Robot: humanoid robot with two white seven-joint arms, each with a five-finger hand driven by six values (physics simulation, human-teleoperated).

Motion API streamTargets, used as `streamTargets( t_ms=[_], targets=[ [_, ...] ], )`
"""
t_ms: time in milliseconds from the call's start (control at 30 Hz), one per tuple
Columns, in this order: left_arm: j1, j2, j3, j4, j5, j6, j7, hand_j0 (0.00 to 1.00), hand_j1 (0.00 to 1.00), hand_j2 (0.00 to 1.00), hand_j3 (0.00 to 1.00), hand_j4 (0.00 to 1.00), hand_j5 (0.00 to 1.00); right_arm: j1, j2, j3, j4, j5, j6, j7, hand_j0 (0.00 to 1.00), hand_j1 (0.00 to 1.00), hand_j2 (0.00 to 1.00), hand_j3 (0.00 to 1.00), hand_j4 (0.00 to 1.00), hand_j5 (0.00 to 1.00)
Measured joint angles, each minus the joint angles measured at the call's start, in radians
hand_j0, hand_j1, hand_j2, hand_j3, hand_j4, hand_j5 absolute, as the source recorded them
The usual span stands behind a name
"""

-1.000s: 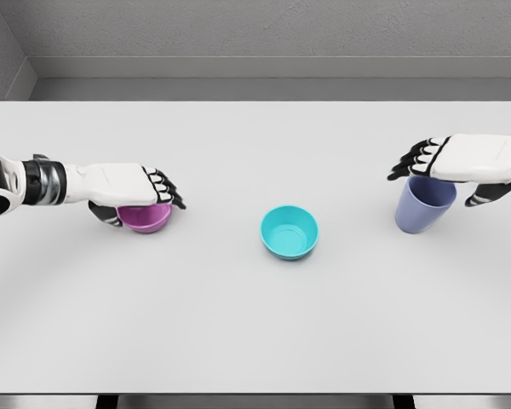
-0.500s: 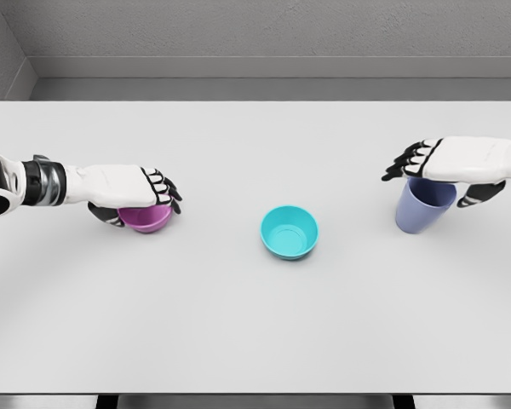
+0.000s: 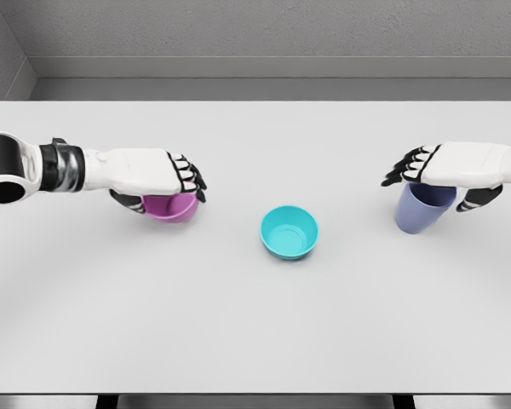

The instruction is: Stacking bowl and cup with both arms

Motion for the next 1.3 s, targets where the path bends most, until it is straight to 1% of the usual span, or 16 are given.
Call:
streamTargets(
  t_ms=[300, 433, 533, 700, 733, 833, 1000, 1133, 1300],
  targets=[
    [-0.037, -0.094, -0.002, -0.042, 0.008, 0.000, -0.001, 0.70, 0.70, 0.70, 0.70, 0.70, 0.70, 0.002, 0.000, 0.001, 0.008, 0.002, 0.000, 0.000, 1.00, 1.00, 1.00, 1.00, 1.00, 1.00],
    [-0.066, -0.142, -0.013, -0.048, 0.008, -0.001, -0.002, 0.70, 0.70, 0.70, 0.70, 0.70, 0.70, 0.000, 0.000, 0.001, 0.008, 0.002, 0.000, 0.000, 1.00, 1.00, 1.00, 1.00, 1.00, 1.00],
    [-0.077, -0.182, -0.022, -0.048, 0.006, -0.001, -0.004, 0.70, 0.70, 0.70, 0.70, 0.70, 0.70, -0.002, 0.001, 0.001, 0.009, 0.002, 0.000, 0.000, 1.00, 1.00, 1.00, 1.00, 1.00, 1.00],
    [-0.087, -0.247, -0.035, -0.039, -0.001, -0.001, -0.013, 0.70, 0.70, 0.70, 0.70, 0.70, 0.70, -0.002, 0.006, 0.001, 0.009, 0.002, 0.000, 0.000, 1.00, 1.00, 1.00, 1.00, 1.00, 1.00],
    [-0.098, -0.259, -0.041, -0.033, -0.003, -0.001, -0.014, 0.70, 0.70, 0.70, 0.70, 0.70, 0.70, -0.002, 0.006, 0.001, 0.009, 0.002, 0.000, 0.000, 1.00, 1.00, 1.00, 1.00, 1.00, 1.00],
    [-0.100, -0.288, -0.055, -0.014, -0.012, -0.001, -0.016, 0.70, 0.70, 0.70, 0.70, 0.70, 0.70, 0.000, 0.010, 0.001, 0.014, 0.002, 0.000, 0.000, 1.00, 1.00, 1.00, 1.00, 1.00, 1.00],
    [-0.100, -0.337, -0.074, 0.030, -0.054, 0.000, -0.016, 0.71, 0.71, 0.71, 0.71, 0.71, 0.71, -0.002, 0.016, 0.006, 0.022, 0.002, 0.000, 0.000, 1.00, 1.00, 1.00, 1.00, 1.00, 1.00],
    [-0.100, -0.355, -0.096, 0.043, -0.065, 0.000, -0.016, 0.71, 0.71, 0.71, 0.71, 0.71, 0.71, -0.002, 0.020, 0.009, 0.030, 0.003, 0.000, 0.000, 1.00, 1.00, 1.00, 1.00, 1.00, 1.00],
    [-0.100, -0.360, -0.105, 0.046, -0.068, 0.000, -0.016, 0.73, 0.73, 0.73, 0.73, 0.73, 0.73, -0.002, 0.023, 0.012, 0.032, 0.003, 0.000, 0.000, 1.00, 1.00, 1.00, 1.00, 1.00, 1.00]
  ],
)
